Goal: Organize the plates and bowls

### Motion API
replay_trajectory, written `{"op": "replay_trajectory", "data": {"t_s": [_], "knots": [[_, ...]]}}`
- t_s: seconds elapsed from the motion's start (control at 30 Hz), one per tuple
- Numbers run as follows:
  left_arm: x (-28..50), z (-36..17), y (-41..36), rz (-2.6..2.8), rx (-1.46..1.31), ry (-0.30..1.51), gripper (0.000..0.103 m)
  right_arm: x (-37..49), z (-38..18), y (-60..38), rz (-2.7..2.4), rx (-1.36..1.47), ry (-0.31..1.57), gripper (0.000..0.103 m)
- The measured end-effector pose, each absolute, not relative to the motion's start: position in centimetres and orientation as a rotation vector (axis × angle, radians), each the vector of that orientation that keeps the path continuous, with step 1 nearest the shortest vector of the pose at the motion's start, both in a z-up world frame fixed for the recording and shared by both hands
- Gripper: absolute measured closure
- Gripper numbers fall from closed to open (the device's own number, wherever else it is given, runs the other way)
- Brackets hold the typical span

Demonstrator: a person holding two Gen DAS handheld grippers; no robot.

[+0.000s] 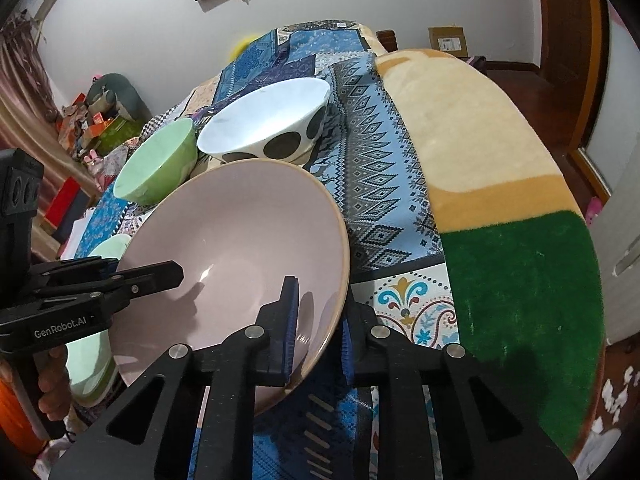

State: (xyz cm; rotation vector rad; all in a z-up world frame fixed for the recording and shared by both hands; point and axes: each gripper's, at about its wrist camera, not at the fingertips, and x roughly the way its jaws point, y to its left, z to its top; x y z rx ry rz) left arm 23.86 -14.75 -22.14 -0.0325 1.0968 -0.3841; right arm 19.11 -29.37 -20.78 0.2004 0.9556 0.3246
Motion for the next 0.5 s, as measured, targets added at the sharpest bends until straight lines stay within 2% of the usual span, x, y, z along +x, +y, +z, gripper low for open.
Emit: {"op": "replay_trajectory", "data": {"t_s": [0.5], "knots": [[21.8, -19.1, -13.8, -0.395, -0.052, 1.037, 0.079, 17.7, -17.3, -28.7, 0.306, 0.187, 0.899, 0.087]]}}
